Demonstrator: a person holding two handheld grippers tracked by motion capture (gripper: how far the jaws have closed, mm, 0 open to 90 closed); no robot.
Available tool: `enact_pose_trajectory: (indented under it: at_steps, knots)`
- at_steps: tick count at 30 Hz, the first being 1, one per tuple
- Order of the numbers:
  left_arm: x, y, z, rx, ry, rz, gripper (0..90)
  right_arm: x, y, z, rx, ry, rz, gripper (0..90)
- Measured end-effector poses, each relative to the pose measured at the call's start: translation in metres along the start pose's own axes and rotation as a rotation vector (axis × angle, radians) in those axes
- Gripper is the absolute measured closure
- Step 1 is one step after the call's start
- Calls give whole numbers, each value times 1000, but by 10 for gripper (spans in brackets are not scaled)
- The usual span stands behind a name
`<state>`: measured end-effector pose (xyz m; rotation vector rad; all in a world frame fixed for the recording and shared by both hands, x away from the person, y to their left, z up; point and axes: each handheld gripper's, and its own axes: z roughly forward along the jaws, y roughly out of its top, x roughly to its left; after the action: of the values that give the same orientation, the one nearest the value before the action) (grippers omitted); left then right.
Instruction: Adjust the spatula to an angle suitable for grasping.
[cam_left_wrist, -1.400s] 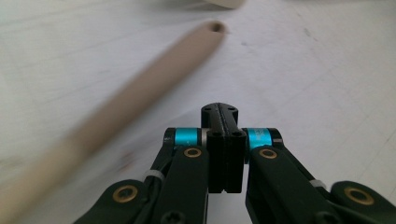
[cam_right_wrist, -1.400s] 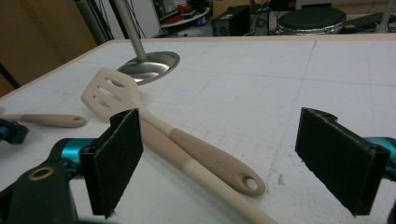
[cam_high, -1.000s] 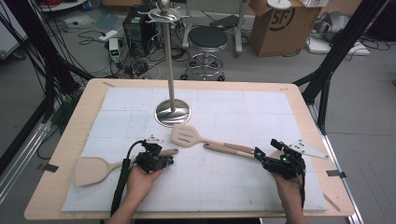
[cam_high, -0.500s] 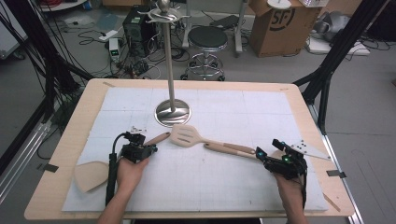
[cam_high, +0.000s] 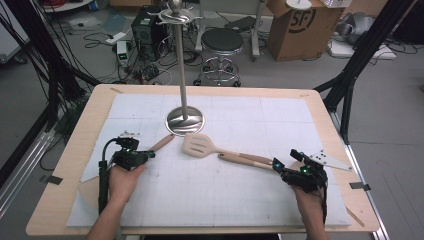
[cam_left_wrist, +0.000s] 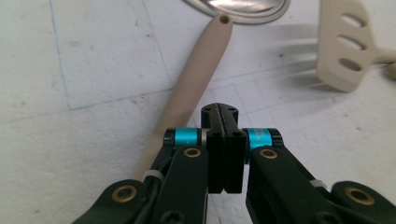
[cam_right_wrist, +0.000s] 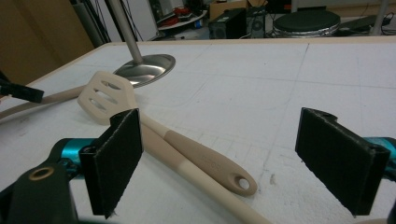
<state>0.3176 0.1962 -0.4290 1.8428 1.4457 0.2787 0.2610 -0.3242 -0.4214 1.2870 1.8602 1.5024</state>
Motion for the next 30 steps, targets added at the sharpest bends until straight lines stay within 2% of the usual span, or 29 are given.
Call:
enact_pose_trajectory:
  at_steps: [2, 3, 5, 7, 11, 20, 30]
  knots:
    - [5, 2, -8, 4, -14, -3, 866, 1, 0, 0, 4, 2, 3, 142]
    - [8, 3, -10, 19, -27, -4, 802, 1, 0, 0, 3, 2, 0, 142]
    - [13, 5, -15, 34, -27, 9, 707, 3, 0, 0, 9, 5, 5, 142]
    - [19, 5, -20, 56, -33, 1, 617, 3, 0, 1, 10, 6, -1, 142]
    - [29, 5, -26, 71, -50, 1, 551, 4, -1, 1, 12, 6, -2, 142]
    - [42, 1, -30, 86, -51, -16, 533, 3, -1, 2, 18, 3, -4, 142]
    - [43, 0, -28, 105, -56, -3, 544, 4, -2, 0, 23, 0, -8, 142]
